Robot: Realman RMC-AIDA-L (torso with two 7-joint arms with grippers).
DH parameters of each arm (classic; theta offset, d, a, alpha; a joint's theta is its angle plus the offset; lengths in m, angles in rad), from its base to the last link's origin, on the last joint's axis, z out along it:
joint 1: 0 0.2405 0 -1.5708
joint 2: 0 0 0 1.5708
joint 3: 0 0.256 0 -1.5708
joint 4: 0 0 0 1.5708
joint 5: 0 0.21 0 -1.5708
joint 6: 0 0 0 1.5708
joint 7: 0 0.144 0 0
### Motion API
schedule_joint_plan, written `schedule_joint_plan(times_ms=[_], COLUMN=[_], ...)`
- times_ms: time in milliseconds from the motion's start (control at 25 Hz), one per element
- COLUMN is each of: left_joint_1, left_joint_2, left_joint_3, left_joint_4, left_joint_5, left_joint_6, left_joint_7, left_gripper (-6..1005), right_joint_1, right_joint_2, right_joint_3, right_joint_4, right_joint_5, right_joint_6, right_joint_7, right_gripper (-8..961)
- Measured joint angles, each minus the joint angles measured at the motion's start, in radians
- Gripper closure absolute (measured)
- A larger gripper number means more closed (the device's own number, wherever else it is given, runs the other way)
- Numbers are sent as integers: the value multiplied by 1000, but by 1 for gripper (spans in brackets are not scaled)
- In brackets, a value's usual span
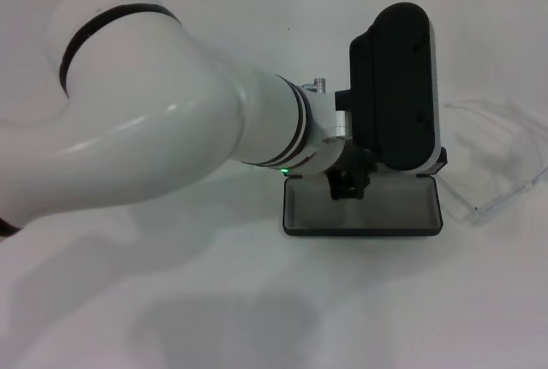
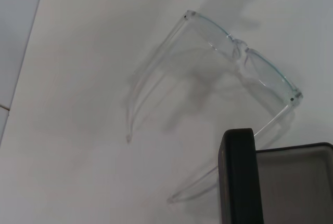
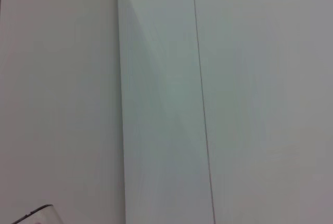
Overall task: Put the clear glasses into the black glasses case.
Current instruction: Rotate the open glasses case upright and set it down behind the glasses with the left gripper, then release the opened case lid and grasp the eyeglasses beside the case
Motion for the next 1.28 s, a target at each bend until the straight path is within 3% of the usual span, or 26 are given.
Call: schedule_joint_plan(times_ms=[240, 520, 680, 800, 960, 1080, 1200, 1280], left_joint_1=[5, 12, 23, 43, 101, 158, 219, 261], left_joint_2=[0, 2, 5, 6, 7, 7, 9, 10], left_joint_3=[-5, -6, -13, -45, -166, -337, -598, -732], left_joint_4=[-6, 0, 39, 90, 232, 327, 355, 332], left_joint_5=[1, 5, 5, 2, -35, -158, -450, -654], left_joint_6=[-8, -15, 1, 46, 149, 210, 254, 272], left_joint_7=[-14, -26, -39, -35, -8, 47, 152, 238], left_gripper=[799, 665, 556, 528, 504, 495, 487, 481], right_joint_1=[-10, -18, -19, -16, 7, 60, 141, 188], right_joint_2=[-2, -2, -2, -6, -30, -73, -132, -153], right_joint_3=[11, 15, 15, 9, -27, -113, -234, -278], right_joint_4=[0, 0, 0, 0, -10, -37, -86, -149], right_joint_5=[13, 13, 13, 6, -40, -122, -236, -323], right_joint_6=[-15, -21, -21, -14, 35, 57, 57, 55], right_joint_7=[0, 0, 0, 2, 27, 65, 122, 175], right_gripper=[202, 202, 203, 203, 203, 203, 203, 203])
